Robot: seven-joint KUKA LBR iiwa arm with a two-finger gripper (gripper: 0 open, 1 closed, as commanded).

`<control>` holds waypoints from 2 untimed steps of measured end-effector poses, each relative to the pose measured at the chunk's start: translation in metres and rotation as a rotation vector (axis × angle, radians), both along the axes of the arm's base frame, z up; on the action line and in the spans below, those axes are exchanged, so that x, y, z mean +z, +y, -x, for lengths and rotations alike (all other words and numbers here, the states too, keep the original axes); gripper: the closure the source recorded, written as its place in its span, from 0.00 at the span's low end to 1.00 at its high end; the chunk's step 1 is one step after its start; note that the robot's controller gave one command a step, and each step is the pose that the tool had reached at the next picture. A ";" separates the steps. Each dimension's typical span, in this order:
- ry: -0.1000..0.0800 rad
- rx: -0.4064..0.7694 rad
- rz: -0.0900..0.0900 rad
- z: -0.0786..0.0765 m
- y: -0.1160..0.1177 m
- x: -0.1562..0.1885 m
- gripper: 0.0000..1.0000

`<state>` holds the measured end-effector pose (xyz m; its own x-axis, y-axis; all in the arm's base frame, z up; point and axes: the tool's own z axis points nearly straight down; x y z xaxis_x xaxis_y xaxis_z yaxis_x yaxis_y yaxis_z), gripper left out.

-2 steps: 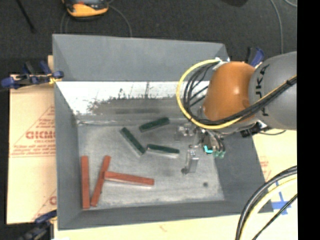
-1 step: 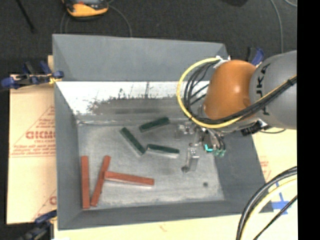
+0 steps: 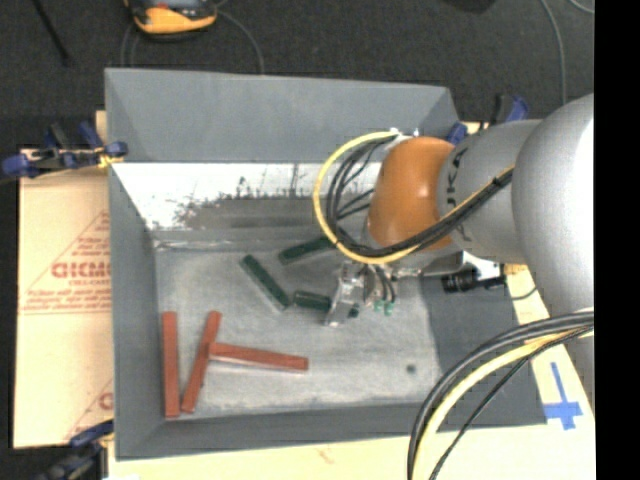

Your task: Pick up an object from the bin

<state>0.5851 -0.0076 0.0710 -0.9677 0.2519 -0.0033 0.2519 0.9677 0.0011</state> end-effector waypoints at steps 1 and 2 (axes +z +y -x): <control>0.000 0.001 0.000 0.000 0.000 0.000 1.00; -0.003 0.001 0.001 0.022 -0.015 0.151 1.00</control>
Offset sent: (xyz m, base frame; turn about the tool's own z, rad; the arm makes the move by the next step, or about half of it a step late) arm -0.0242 -0.0146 0.1491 -0.0020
